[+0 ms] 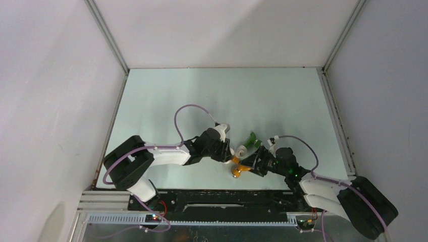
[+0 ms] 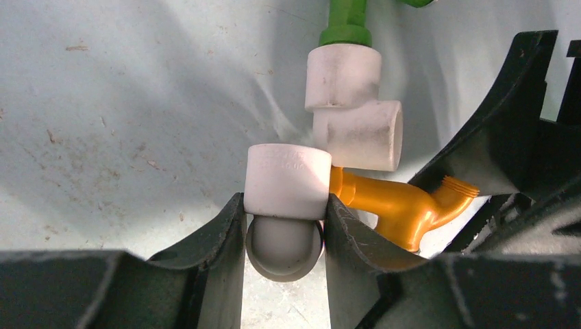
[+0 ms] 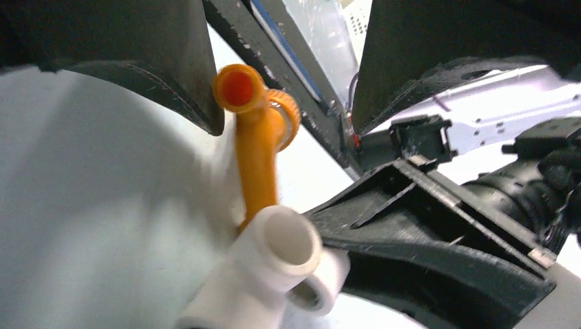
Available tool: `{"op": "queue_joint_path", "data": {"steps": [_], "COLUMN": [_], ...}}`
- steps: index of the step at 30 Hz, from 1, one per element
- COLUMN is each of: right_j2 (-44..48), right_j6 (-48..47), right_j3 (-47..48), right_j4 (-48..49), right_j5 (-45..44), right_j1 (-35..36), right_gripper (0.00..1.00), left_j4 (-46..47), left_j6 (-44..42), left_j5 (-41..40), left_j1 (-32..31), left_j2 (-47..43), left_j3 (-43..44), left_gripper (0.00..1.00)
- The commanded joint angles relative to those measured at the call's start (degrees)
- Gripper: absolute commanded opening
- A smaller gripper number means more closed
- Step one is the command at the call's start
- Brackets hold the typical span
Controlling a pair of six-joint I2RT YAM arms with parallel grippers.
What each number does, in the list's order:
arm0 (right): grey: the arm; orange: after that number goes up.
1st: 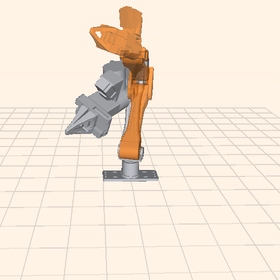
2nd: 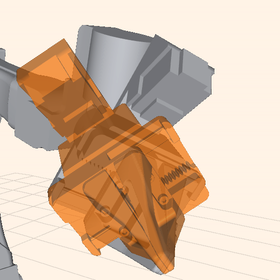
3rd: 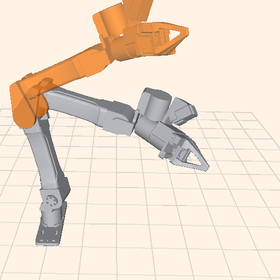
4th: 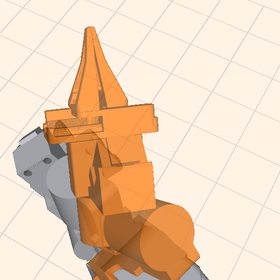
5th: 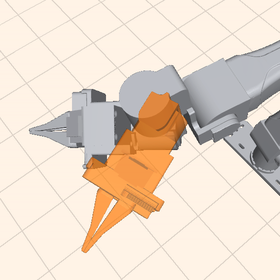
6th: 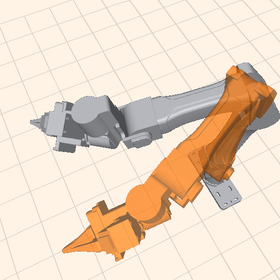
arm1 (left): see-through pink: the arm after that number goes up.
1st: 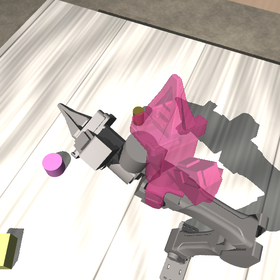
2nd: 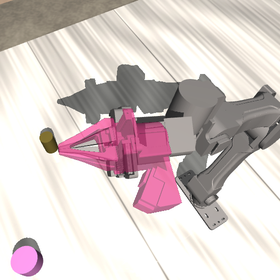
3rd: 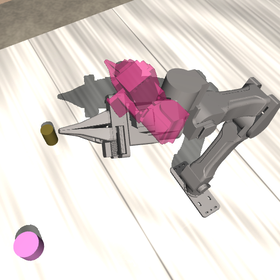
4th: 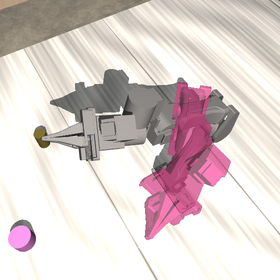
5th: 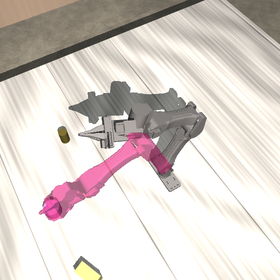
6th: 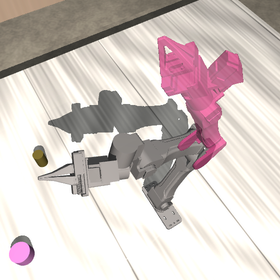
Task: Install the water faucets
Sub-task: Pick up the water faucet from the center of the board.
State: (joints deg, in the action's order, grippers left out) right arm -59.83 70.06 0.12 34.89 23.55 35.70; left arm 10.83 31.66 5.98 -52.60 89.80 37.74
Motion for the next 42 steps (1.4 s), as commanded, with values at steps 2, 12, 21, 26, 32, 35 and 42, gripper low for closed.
{"op": "queue_joint_path", "data": {"steps": [2, 12, 21, 26, 32, 35, 42], "right_j2": [4.18, -9.91, -14.00, -13.18, -17.70, -20.10, -20.89], "right_j6": [0.26, 1.23, -2.15, -8.71, -9.80, -7.65, 0.19], "right_j3": [1.26, 3.79, 8.12, 12.94, 12.89, 12.57, 8.24], "right_j4": [-12.31, -0.75, 0.51, -7.33, -2.85, 1.93, 10.98], "right_j5": [-11.55, -10.00, -6.92, -4.24, -0.52, 0.08, -4.55], "right_j1": [2.66, 5.86, 3.94, 0.53, -2.85, -2.38, -0.85], "right_gripper": [0.70, 0.48, 0.06, 0.11, 0.31, 0.36, 0.49], "left_j4": [-2.87, -2.65, -3.10, -2.79, -1.76, -1.11, 1.28], "left_j6": [0.62, 1.45, 1.83, 1.31, 3.48, 5.74, 13.30], "left_j5": [-2.30, -2.16, -3.36, -2.36, -1.56, -0.90, -1.30], "left_j1": [-0.22, -0.22, -0.16, -0.17, -0.14, -0.16, -0.14], "left_j2": [0.99, 1.03, -0.40, 0.11, -0.75, -1.03, -3.04], "left_j3": [0.93, 0.61, -0.20, 0.16, -0.39, -0.56, -2.50], "left_gripper": [0.00, 0.00, 0.00, 0.00, 0.00, 0.00, 0.00]}}
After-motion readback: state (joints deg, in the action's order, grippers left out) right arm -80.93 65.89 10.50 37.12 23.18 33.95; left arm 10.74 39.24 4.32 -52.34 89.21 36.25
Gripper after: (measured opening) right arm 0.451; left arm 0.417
